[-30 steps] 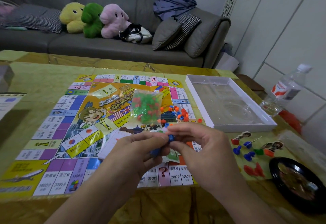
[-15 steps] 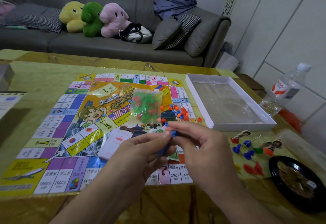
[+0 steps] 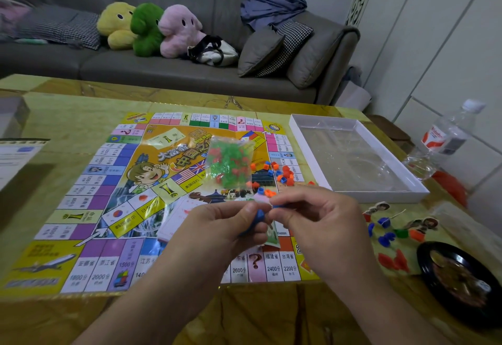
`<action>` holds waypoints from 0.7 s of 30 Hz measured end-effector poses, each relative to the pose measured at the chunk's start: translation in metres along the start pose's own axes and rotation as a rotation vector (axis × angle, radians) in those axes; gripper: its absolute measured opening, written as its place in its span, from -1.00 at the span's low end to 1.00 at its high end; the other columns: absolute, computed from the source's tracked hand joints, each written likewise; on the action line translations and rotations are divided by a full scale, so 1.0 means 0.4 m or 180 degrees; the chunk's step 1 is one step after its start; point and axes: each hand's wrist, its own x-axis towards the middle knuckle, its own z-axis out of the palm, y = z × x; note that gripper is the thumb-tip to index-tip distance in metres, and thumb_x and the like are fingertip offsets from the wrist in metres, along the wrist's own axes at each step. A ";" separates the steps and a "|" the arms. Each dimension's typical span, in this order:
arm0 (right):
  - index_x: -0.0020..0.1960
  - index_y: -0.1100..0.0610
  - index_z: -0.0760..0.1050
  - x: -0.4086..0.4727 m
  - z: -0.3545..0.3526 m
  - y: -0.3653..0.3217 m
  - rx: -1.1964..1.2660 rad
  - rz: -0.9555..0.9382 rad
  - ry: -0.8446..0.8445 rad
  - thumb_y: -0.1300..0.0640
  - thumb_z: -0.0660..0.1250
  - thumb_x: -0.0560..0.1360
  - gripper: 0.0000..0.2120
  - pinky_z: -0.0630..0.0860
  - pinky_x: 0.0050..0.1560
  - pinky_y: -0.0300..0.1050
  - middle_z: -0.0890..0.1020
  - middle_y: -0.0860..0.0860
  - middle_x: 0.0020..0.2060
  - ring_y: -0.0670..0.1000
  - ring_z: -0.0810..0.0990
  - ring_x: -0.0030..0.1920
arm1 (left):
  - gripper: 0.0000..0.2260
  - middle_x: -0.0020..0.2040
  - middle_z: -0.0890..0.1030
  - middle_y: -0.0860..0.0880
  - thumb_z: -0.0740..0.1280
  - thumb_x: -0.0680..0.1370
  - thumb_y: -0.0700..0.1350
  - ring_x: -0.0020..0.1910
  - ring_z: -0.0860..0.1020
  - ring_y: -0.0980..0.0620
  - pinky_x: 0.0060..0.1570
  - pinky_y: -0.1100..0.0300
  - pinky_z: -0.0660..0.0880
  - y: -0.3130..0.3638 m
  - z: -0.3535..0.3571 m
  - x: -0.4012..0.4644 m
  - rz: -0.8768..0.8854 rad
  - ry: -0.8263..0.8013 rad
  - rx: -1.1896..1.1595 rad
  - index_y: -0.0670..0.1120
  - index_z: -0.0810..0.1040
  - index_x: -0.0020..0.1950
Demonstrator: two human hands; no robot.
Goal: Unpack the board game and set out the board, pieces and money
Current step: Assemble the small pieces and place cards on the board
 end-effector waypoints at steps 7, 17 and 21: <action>0.00 0.01 0.77 0.004 -0.010 -0.018 0.0460 0.0169 -0.0261 0.36 0.53 0.47 -0.74 0.63 -0.03 -0.34 0.77 -0.15 -0.07 -0.15 0.74 0.01 | -0.85 -0.09 0.76 -0.21 0.40 0.56 -0.29 -0.08 0.75 -0.12 -0.03 0.15 0.69 -0.001 -0.003 -0.002 0.0331 0.0127 0.0269 -0.16 0.77 0.01; -0.06 0.05 0.74 0.001 -0.010 -0.021 0.0647 0.0316 -0.0294 0.42 0.58 0.38 -0.70 0.67 -0.07 -0.24 0.77 -0.05 -0.17 -0.04 0.77 -0.07 | -0.86 -0.16 0.73 -0.28 0.50 0.38 -0.10 -0.25 0.70 -0.08 -0.21 0.21 0.64 0.001 -0.003 -0.008 0.0306 0.0032 0.0372 -0.13 0.79 -0.13; -0.02 0.03 0.72 -0.001 -0.014 -0.022 0.0443 0.0223 -0.0303 0.45 0.59 0.37 -0.64 0.69 -0.10 -0.23 0.75 -0.05 -0.19 -0.04 0.76 -0.11 | -0.92 -0.16 0.73 -0.29 0.49 0.48 -0.20 -0.25 0.70 -0.10 -0.21 0.21 0.64 -0.004 -0.005 -0.006 0.0256 0.0059 0.0307 -0.18 0.78 -0.12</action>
